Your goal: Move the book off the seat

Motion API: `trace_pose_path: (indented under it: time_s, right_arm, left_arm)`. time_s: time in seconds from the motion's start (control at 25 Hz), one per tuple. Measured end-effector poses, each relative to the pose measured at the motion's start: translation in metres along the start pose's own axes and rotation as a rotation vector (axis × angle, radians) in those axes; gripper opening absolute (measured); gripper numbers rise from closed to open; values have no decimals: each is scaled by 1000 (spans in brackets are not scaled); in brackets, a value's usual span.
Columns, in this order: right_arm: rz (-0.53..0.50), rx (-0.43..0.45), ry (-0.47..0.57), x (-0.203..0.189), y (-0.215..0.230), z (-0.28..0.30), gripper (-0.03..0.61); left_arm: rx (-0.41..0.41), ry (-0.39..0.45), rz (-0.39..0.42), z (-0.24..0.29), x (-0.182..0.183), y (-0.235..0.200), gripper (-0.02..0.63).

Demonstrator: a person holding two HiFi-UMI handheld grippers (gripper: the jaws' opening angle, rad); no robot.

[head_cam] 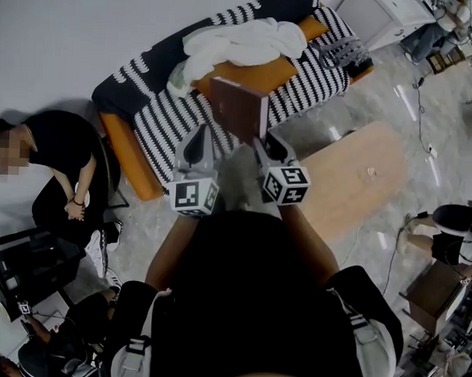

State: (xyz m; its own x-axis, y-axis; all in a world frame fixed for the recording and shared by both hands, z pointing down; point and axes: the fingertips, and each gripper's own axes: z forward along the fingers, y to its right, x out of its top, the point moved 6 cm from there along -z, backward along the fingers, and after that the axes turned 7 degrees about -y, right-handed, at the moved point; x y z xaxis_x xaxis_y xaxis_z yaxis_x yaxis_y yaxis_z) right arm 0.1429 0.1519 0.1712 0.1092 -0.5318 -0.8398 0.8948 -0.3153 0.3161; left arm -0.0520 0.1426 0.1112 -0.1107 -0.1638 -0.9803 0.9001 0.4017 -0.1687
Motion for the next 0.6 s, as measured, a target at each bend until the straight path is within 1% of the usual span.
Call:
trace_pose_path:
  time_s: [0.24, 0.4, 0.6]
  right_arm:
    - [1, -2, -2, -2, 3, -6, 144]
    - [7, -13, -1, -7, 3, -13, 144]
    - [18, -60, 10, -13, 10, -32, 144]
  left_arm:
    - [-11, -3, 13, -1, 0, 6, 6]
    - [-14, -8, -4, -3, -3, 9, 6]
    - [-66, -22, -16, 0, -8, 25, 6]
